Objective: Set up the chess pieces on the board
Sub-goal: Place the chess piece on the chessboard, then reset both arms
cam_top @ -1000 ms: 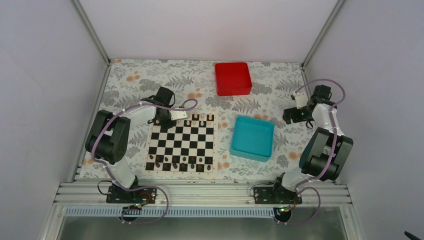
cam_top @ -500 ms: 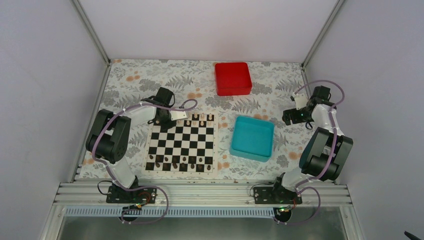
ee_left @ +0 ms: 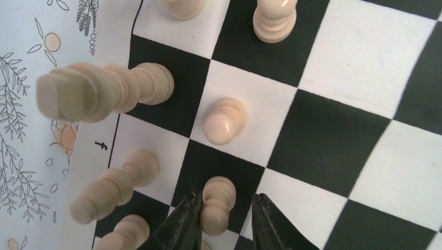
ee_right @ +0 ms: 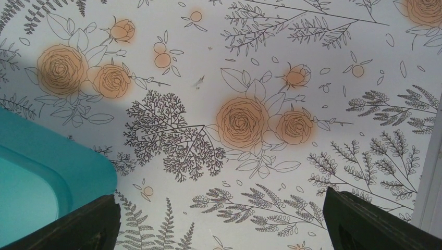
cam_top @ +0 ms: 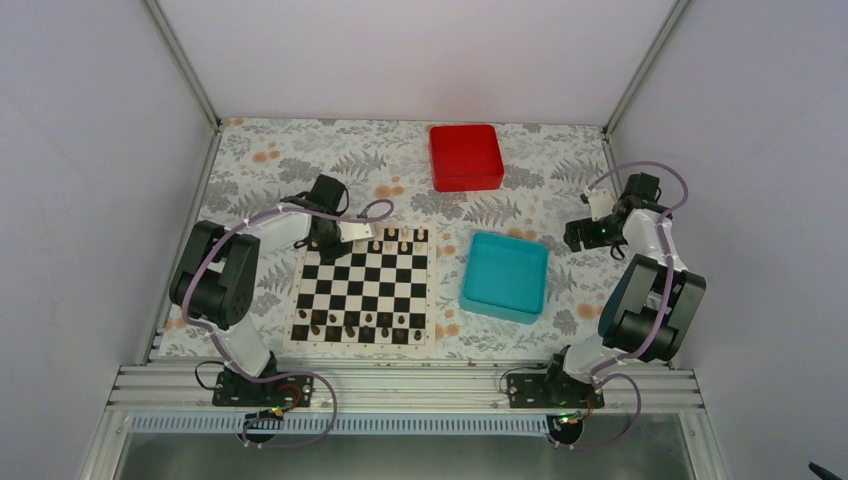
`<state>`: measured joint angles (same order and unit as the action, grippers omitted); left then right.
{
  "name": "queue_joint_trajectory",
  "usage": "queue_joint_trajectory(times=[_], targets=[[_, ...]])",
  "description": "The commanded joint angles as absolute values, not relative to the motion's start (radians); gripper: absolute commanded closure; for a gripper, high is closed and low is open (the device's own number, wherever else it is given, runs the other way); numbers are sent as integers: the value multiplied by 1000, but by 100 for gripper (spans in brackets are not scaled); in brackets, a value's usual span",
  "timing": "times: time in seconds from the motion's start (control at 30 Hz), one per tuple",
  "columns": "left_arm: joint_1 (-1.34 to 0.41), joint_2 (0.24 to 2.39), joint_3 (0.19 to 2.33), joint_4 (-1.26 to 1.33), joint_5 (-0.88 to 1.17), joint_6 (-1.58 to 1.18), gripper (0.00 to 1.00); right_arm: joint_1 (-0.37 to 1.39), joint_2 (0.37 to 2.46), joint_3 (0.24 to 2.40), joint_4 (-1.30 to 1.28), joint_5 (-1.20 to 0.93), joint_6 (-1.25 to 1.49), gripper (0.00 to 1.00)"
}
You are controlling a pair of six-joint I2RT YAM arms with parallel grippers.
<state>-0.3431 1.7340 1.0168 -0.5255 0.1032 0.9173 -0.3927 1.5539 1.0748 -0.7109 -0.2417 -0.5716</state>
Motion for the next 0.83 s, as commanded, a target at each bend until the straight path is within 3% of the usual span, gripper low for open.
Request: queue_joint_trajectory(times=[0.0,0.1,0.2,0.27,0.3,0.33,0.37,0.8], targets=[[-338,1671,1061,-580,98,936,73,-385,1548,1073,-711,-243,-574,0],[-351,1618,1103,-640,86,935,72,-385,1537,1079,-718,-243,-576,0],[-372,1554,1158,-734,64,934,64,-385,1521,1091,-725,-261,-575,0],[-377,1515,1209,-820,68,925,49,-385,1511,1093,-716,-267,-558,0],[-377,1497,1235,-851,70,919,36,-386,1510,1094,-704,-252,-540,0],[-377,1476,1249,-866,65,911,12,-386,1513,1097,-693,-246,-527,0],[-376,1453,1256,-869,58,906,1,-387,1527,1105,-693,-243,-517,0],[-366,1316,1234,-698,29,825,0,-387,1538,1108,-646,-298,-518,0]])
